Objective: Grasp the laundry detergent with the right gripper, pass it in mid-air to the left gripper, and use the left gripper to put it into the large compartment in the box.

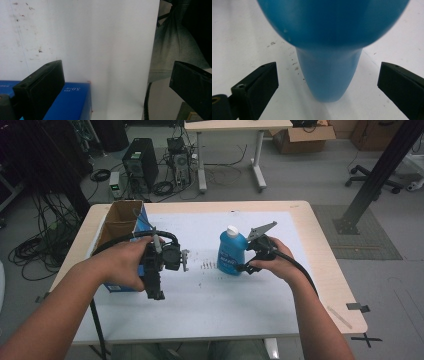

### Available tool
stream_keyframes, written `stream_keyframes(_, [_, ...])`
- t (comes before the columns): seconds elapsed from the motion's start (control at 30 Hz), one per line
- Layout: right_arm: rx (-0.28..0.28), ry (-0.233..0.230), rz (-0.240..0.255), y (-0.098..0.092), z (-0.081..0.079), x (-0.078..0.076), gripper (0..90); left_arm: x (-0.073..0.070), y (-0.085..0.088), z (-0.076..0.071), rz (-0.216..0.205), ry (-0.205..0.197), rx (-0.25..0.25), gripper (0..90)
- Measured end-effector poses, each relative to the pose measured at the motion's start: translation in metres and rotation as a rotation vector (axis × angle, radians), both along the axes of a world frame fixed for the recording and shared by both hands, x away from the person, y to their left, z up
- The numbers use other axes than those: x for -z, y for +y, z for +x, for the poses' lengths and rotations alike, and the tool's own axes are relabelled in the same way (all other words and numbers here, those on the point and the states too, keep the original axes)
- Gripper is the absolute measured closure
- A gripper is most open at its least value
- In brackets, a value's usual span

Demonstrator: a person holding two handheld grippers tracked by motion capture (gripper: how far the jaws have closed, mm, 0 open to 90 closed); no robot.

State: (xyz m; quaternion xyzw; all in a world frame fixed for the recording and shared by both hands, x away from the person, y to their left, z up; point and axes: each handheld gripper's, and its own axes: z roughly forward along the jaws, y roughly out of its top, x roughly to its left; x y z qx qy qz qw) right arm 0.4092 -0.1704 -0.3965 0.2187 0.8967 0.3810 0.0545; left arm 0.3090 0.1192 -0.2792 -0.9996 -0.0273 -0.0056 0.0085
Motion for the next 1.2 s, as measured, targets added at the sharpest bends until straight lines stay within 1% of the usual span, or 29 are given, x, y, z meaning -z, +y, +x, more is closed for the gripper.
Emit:
stream_keyframes(0.03, [0.005,-0.015,0.016,0.000,0.001,0.001,2.9,0.000,0.000,0.000,0.000,0.000,0.000,0.2])
stream_keyframes(0.17, [0.009,-0.024,0.026,0.001,0.001,0.001,2.9,0.000,0.001,0.000,-0.001,-0.002,-0.002,0.2])
stream_keyframes(0.23, [0.007,-0.042,0.045,0.002,0.000,0.003,2.7,0.000,0.001,0.000,-0.003,-0.002,-0.003,0.2])
stream_keyframes(0.3, [0.007,-0.050,0.053,0.003,0.000,0.004,2.7,0.000,0.000,0.000,-0.001,-0.002,0.000,0.2])
stream_keyframes(0.57, [0.006,-0.060,0.085,0.008,-0.001,0.009,2.5,0.002,-0.002,-0.001,0.000,0.006,-0.001,0.2])
stream_keyframes(0.67, [0.011,-0.064,0.087,0.009,0.000,0.010,2.4,0.003,-0.002,-0.001,0.002,0.006,0.001,0.2])
stream_keyframes(0.83, [0.014,-0.084,0.120,0.010,-0.001,0.010,2.0,0.003,-0.001,-0.002,0.004,0.005,-0.003,0.2])
stream_keyframes(0.9, [0.011,-0.089,0.122,0.010,-0.001,0.011,1.9,0.002,0.000,-0.002,0.004,0.007,-0.005,0.2])
stream_keyframes(1.07, [0.014,-0.121,0.146,0.011,-0.002,0.012,1.9,0.002,0.001,-0.004,0.000,0.005,-0.006,0.2])
stream_keyframes(1.1, [0.020,-0.120,0.161,0.010,-0.002,0.013,2.0,0.003,0.002,-0.004,-0.001,0.006,-0.007,0.2])
stream_keyframes(1.2, [0.029,-0.120,0.163,0.010,-0.002,0.014,2.0,0.003,0.003,-0.004,-0.001,0.007,-0.007,0.2])
